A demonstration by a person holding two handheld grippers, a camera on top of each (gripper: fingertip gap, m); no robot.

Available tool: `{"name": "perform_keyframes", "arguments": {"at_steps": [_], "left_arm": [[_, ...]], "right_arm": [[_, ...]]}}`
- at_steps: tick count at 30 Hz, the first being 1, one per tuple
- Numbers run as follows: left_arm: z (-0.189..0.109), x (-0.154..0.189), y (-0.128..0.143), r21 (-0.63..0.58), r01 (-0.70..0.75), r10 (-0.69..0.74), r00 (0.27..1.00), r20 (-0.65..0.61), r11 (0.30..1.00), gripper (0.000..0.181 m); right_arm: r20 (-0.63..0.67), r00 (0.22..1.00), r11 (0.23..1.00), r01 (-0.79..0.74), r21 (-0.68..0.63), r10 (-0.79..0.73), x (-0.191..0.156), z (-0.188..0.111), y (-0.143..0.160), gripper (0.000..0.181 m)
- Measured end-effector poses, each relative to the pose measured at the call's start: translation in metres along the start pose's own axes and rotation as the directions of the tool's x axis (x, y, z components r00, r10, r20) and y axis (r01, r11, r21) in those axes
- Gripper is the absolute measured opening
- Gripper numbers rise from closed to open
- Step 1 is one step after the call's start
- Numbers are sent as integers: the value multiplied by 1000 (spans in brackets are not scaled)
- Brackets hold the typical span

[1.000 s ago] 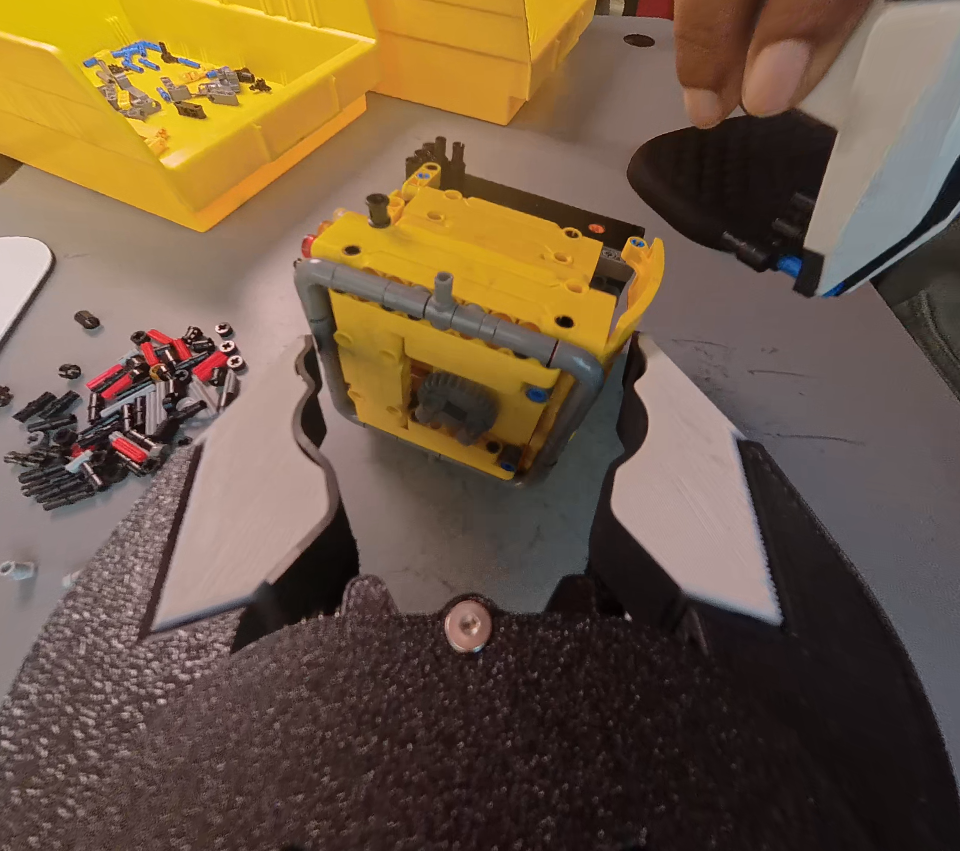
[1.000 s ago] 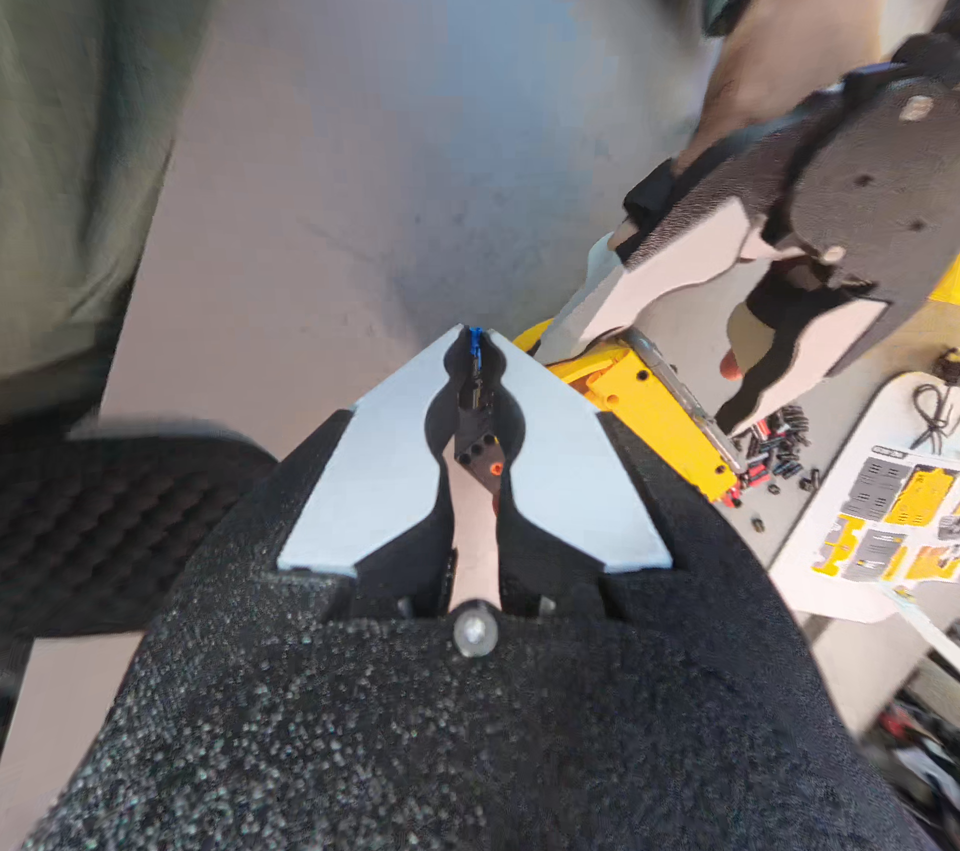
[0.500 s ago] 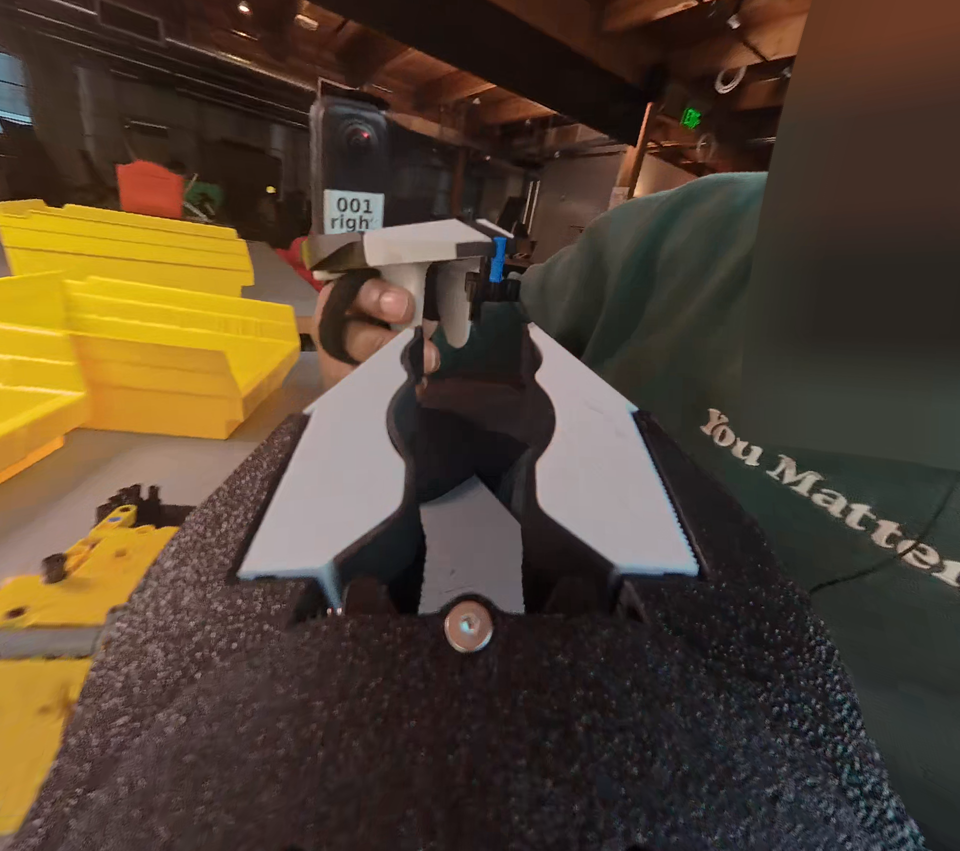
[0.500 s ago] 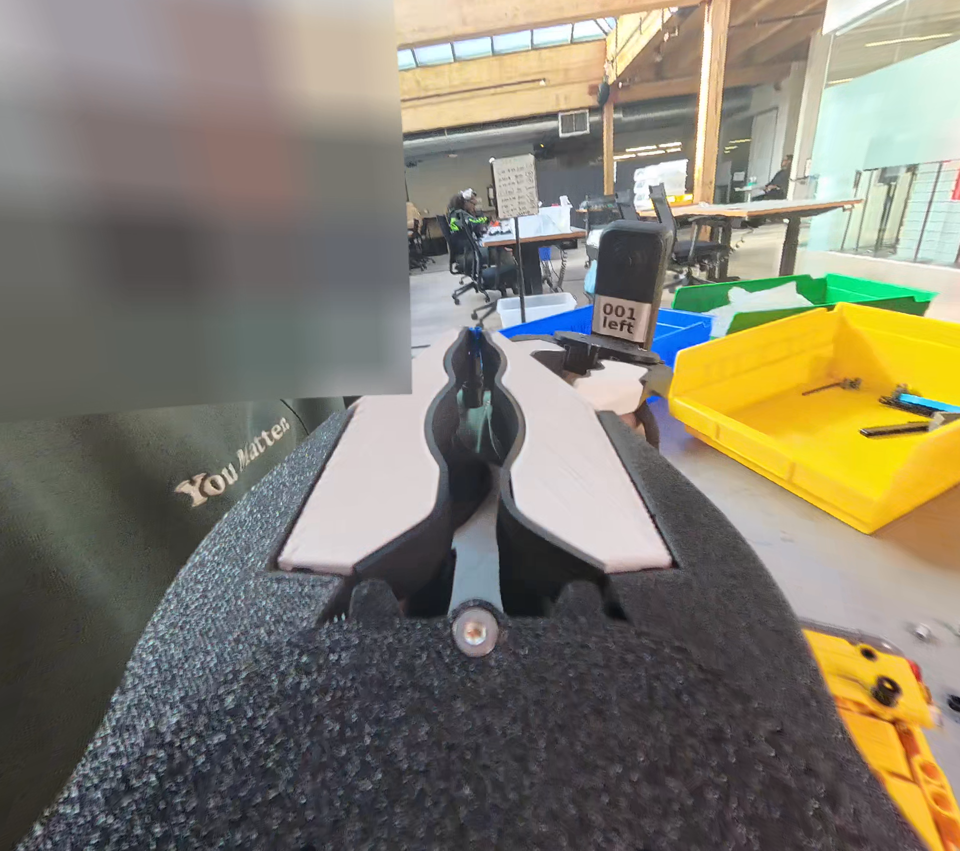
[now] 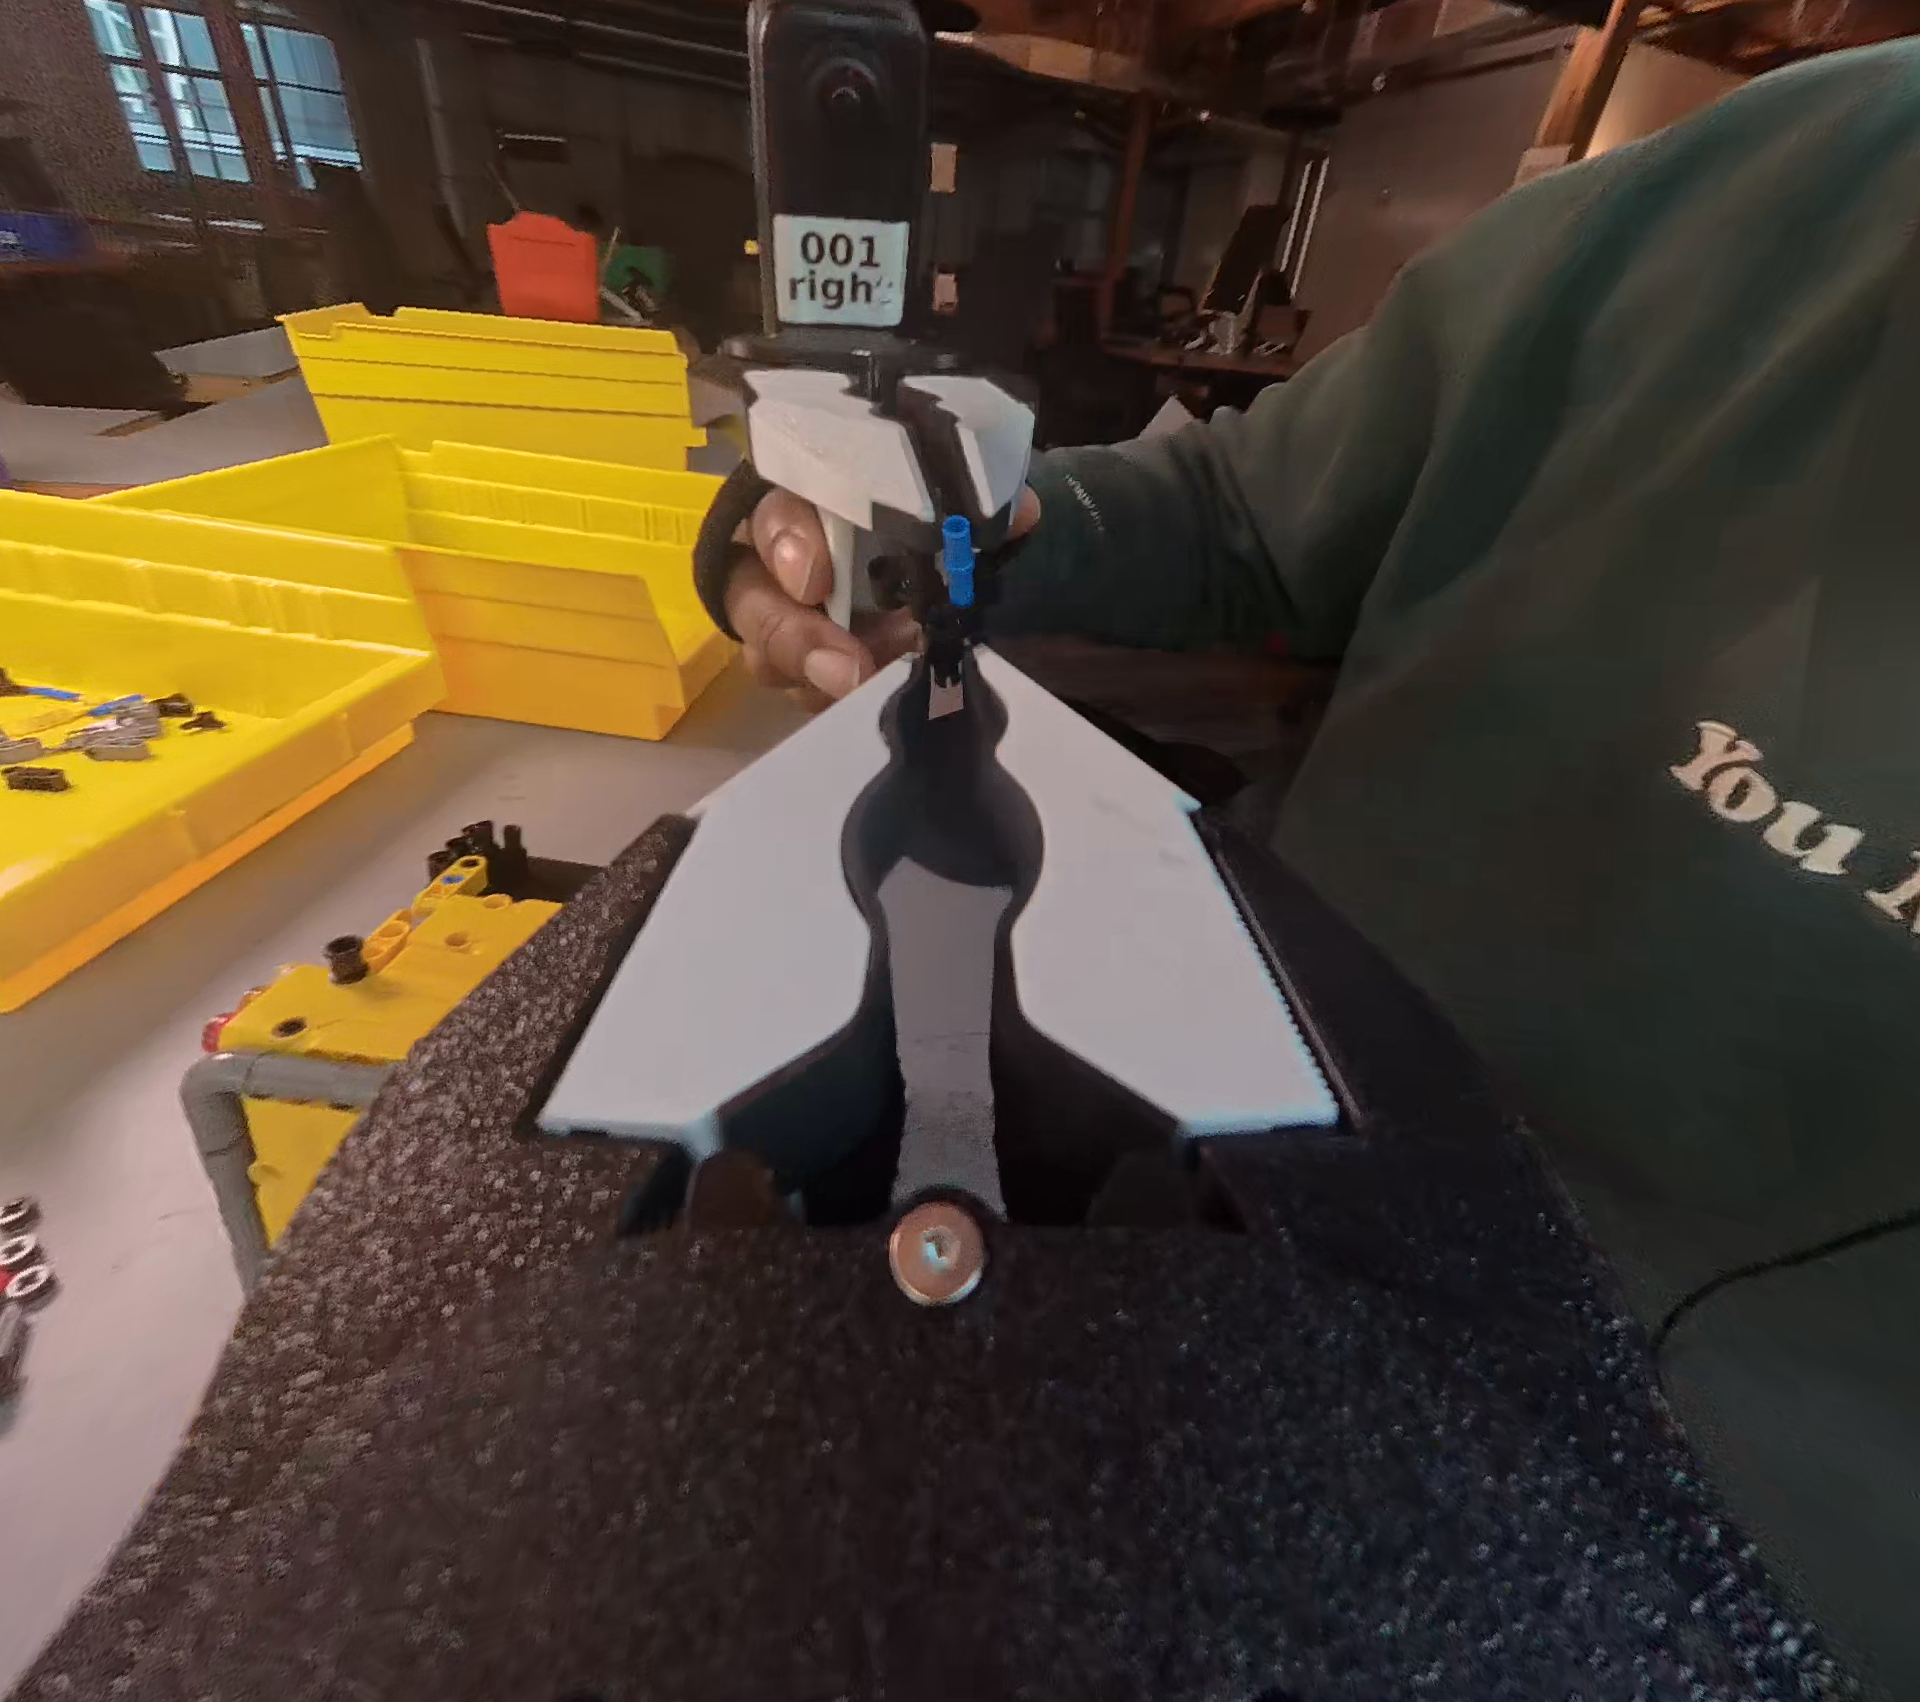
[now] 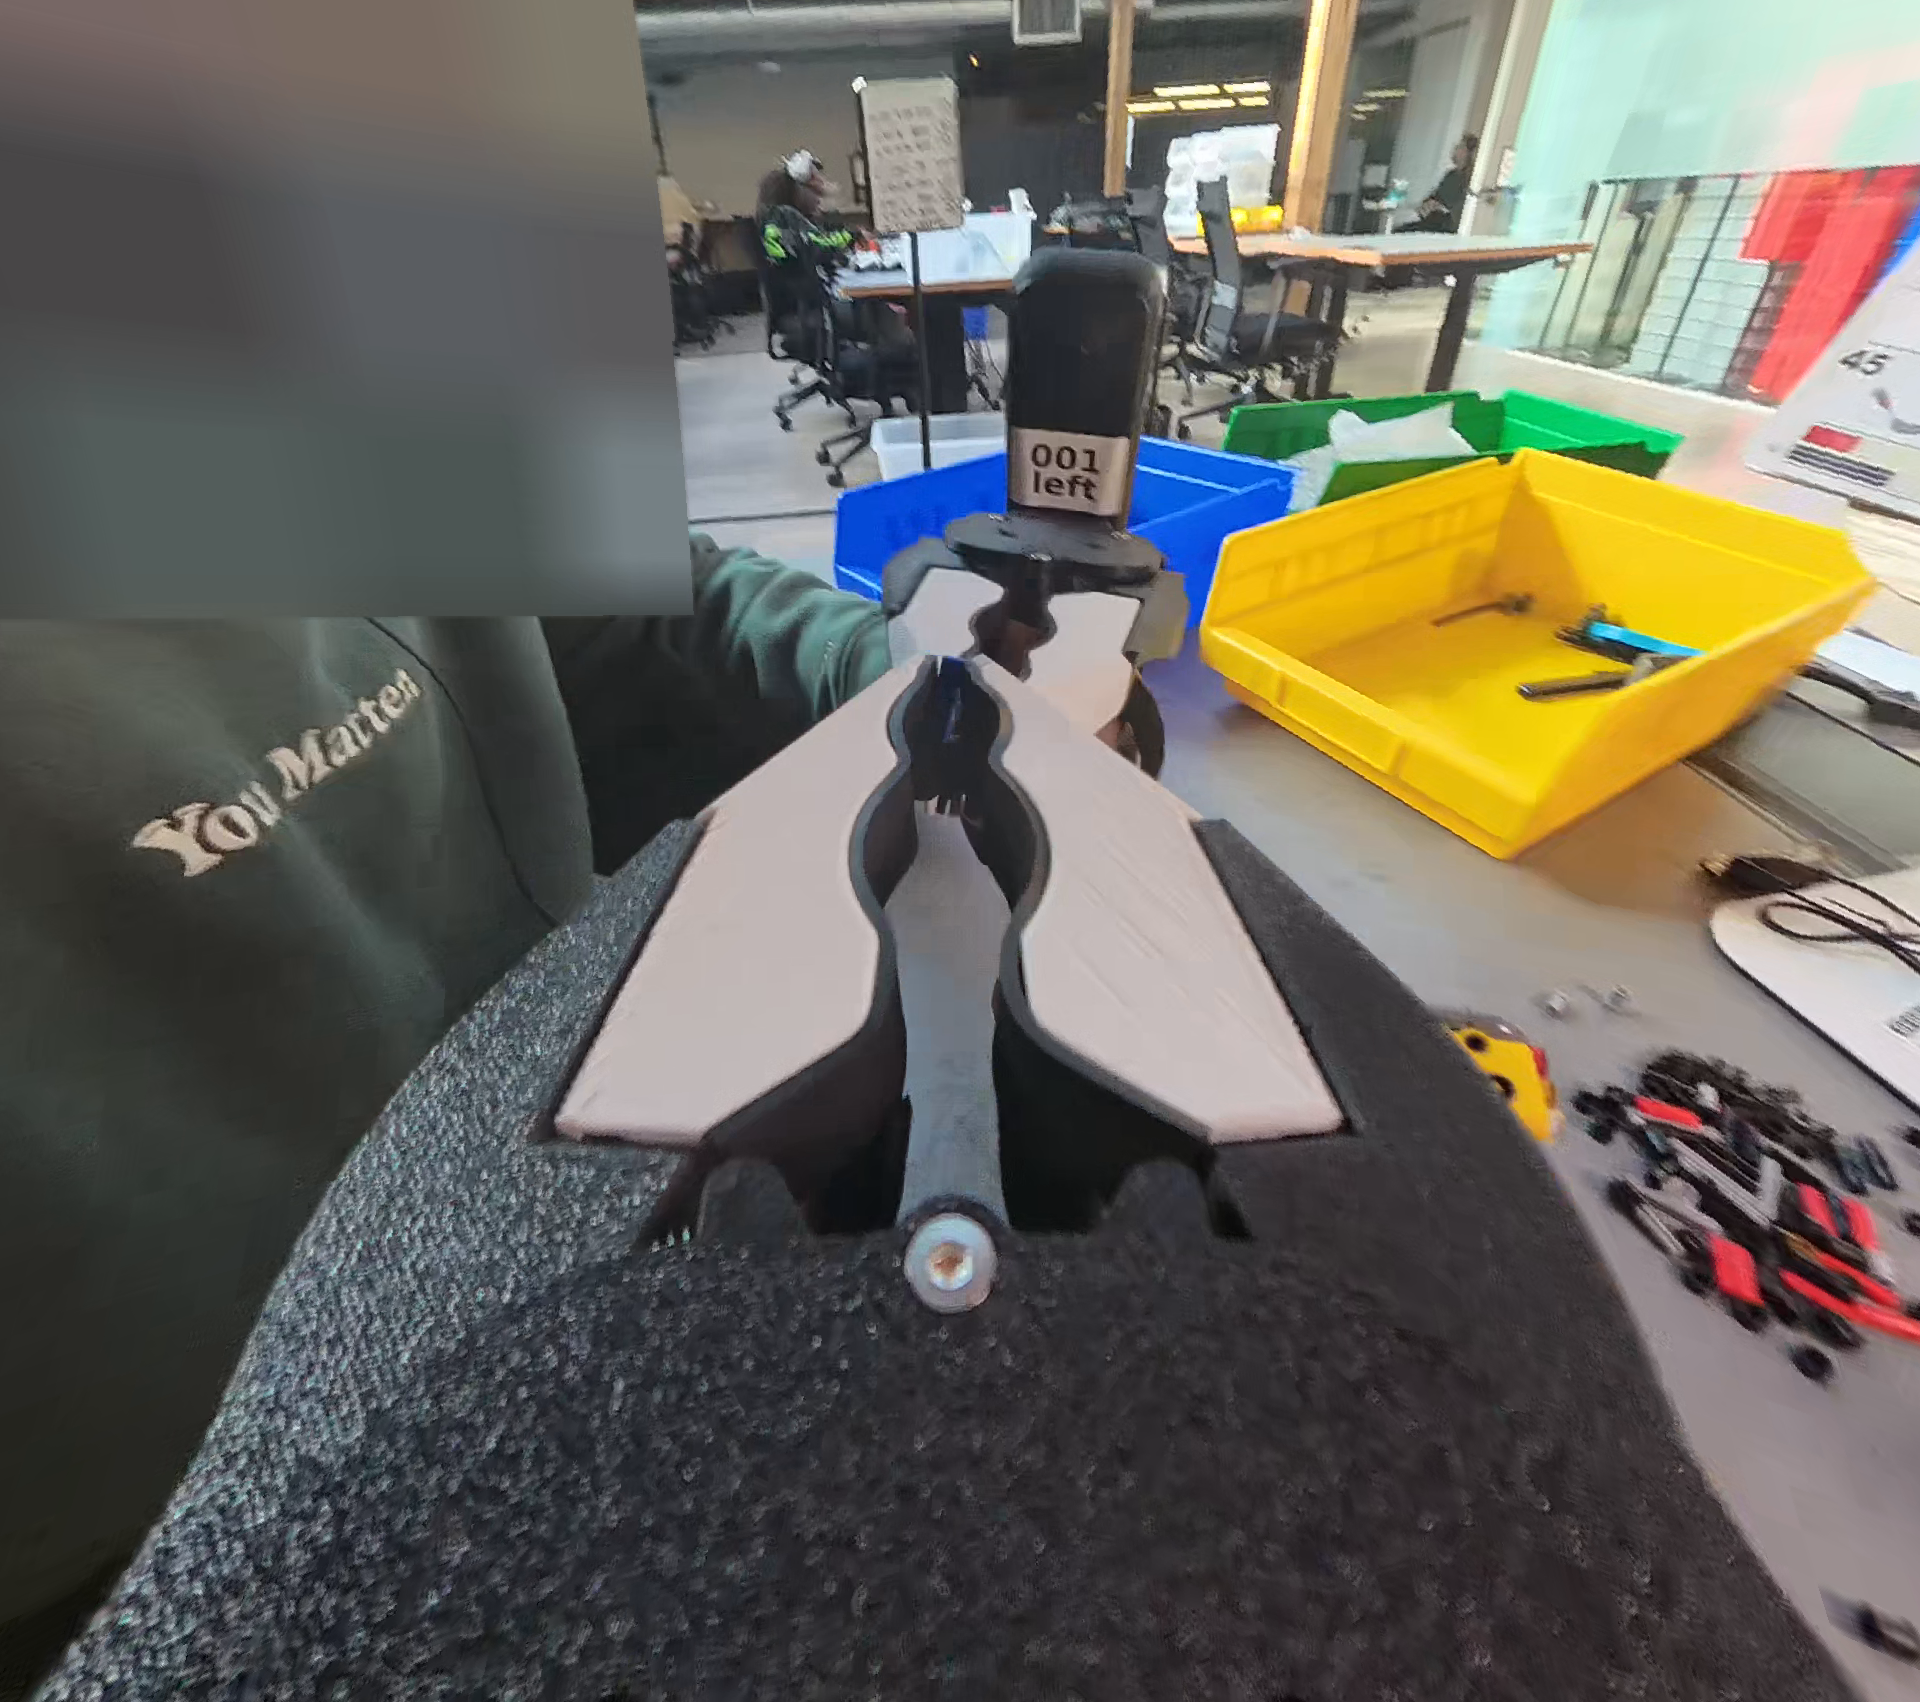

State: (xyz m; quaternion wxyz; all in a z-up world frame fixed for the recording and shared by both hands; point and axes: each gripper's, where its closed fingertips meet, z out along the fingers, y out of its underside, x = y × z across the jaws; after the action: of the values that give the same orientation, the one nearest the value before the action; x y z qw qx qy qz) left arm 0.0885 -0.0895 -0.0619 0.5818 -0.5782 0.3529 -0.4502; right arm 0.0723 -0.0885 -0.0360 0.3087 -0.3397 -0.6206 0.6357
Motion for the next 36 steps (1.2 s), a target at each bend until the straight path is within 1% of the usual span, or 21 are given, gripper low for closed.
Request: {"name": "perform_keyframes", "arguments": {"at_steps": [2,8,10,13,15,18,21,22,25,28,31,33,36], "left_arm": [[3,-5,4,-27,-36,38,998,57,999,5],[6,-12,9,-60,-69,76,989,126,996,4],[5,-16,12,-79,-62,74,985,153,995,4],[6,-24,19,-136,-71,99,972,213,988,3],[8,-28,25,-185,-91,136,959,250,979,3],[10,-30,31,-228,-109,172,944,281,968,3],[12,-29,34,-246,-115,184,942,281,963,3],[13,-29,34,-253,-120,191,941,279,960,3],[14,-25,32,-243,-129,196,942,272,961,3],[15,-24,27,-214,-132,189,942,276,968,4],[16,-22,27,-202,-105,156,955,253,974,7],[18,-21,31,-204,-81,129,963,235,976,17],[21,-19,37,-222,-65,113,970,216,973,12]], "right_arm": [[-33,999,999,23,-41,-24,0,-4,3,3],[-110,992,995,46,-90,-56,3,-14,9,2],[-136,989,991,48,-125,-65,6,-17,14,9],[-212,971,970,62,-233,-113,11,-21,24,18],[-270,943,938,99,-332,-195,15,-24,31,18],[-321,893,878,144,-456,-314,18,-27,39,16],[-339,867,843,154,-514,-365,19,-31,41,9],[-337,869,842,148,-519,-361,18,-31,42,9],[-345,893,868,93,-488,-290,15,-32,40,7],[-359,904,902,63,-426,-233,15,-33,35,6],[-356,922,935,15,-354,-150,14,-35,35,6],[-341,932,942,5,-335,-126,11,-33,39,6],[-328,935,939,16,-342,-136,9,-30,44,6]]}}
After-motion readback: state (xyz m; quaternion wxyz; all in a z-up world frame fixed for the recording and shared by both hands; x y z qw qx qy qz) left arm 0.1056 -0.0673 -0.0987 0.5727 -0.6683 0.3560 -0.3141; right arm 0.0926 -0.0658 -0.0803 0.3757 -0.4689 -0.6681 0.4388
